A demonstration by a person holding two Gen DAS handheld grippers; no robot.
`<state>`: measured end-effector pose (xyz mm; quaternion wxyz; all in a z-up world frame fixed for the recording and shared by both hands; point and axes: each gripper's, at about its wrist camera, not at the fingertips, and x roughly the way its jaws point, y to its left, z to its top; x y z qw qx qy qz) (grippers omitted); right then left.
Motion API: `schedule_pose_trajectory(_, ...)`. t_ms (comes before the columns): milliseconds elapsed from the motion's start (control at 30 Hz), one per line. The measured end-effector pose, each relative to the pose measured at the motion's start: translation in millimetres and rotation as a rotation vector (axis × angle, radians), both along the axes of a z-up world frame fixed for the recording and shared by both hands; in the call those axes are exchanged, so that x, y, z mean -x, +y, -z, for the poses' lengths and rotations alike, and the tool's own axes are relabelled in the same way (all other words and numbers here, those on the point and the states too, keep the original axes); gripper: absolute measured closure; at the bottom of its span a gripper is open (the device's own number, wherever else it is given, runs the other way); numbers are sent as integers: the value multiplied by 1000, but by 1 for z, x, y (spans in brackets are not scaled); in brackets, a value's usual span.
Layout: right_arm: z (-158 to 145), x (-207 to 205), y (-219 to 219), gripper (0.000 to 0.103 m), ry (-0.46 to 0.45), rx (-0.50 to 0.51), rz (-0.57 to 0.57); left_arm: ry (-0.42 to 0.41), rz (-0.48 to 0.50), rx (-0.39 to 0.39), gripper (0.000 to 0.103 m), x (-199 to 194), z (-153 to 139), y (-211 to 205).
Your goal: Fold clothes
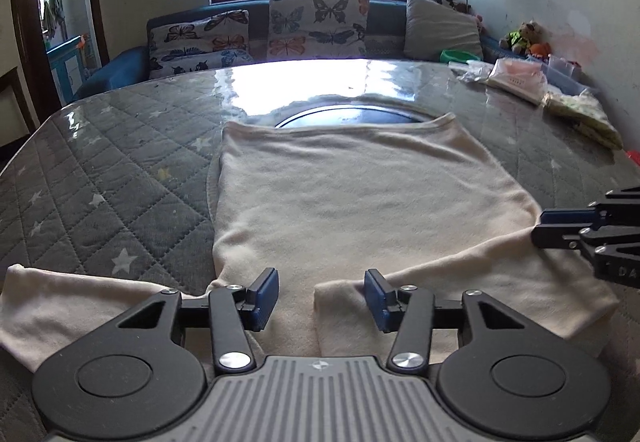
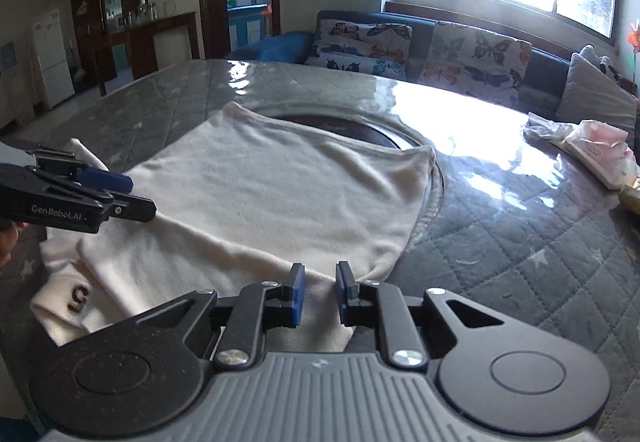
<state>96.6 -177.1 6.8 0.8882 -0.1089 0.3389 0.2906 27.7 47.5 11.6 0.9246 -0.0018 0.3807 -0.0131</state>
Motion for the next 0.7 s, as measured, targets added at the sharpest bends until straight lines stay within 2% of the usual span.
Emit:
schedule_pose_trajectory(267, -17, 33, -15, 88, 27, 1, -76, -27, 25, 13, 52, 21, -12, -1)
schedule_pose_trajectory(467, -7, 63, -19, 88, 55, 35, -119, -13, 60, 4, 51, 39, -8, -9)
schedule_pose_trajectory(567, -2, 67, -17, 88, 47, 63, -134, 3, 62, -14, 51, 42, -1, -11)
schedule_pose_trajectory(700, -14, 64, -9, 88, 24, 53, -163, -7, 56, -18, 51, 47, -1, -9)
